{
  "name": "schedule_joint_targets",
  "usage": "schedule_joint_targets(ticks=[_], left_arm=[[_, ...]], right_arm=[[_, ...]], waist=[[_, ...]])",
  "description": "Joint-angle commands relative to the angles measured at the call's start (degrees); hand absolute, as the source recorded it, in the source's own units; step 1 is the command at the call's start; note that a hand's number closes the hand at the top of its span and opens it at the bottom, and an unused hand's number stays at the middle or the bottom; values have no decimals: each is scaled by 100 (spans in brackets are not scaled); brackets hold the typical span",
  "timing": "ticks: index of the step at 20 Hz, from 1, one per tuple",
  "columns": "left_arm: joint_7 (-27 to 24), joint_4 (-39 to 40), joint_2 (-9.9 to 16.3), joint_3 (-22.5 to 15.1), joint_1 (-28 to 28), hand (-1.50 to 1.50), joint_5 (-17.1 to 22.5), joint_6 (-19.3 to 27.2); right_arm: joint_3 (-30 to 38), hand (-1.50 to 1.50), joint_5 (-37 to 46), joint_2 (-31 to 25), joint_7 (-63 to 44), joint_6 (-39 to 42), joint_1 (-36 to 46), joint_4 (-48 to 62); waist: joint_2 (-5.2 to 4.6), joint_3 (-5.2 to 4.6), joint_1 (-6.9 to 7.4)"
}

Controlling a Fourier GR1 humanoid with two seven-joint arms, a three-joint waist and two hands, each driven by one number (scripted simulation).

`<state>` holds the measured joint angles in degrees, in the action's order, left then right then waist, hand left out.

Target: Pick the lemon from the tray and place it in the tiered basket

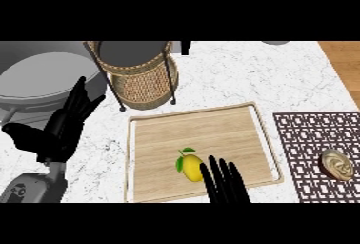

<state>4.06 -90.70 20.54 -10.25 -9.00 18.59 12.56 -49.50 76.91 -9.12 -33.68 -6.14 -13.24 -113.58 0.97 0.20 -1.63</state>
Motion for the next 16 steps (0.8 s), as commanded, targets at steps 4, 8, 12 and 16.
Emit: schedule_joint_targets(ticks=[4,8,12,16], left_arm=[[402,527,-338,-629,-9,0,-16,-318],[837,189,-221,-493,-54,0,136,-379],[629,198,-244,-402,222,0,50,-581],[996,469,-487,-350,-401,0,-192,-389]], right_arm=[[-436,-150,723,371,-634,202,-69,409],[-194,-150,822,794,-980,522,345,460],[-511,-150,1152,545,-1090,-225,-41,780],[2,-150,806,449,-928,-633,173,1068]], waist=[[-106,-24,27],[-97,-21,145],[-88,-19,158],[-98,-18,141]])
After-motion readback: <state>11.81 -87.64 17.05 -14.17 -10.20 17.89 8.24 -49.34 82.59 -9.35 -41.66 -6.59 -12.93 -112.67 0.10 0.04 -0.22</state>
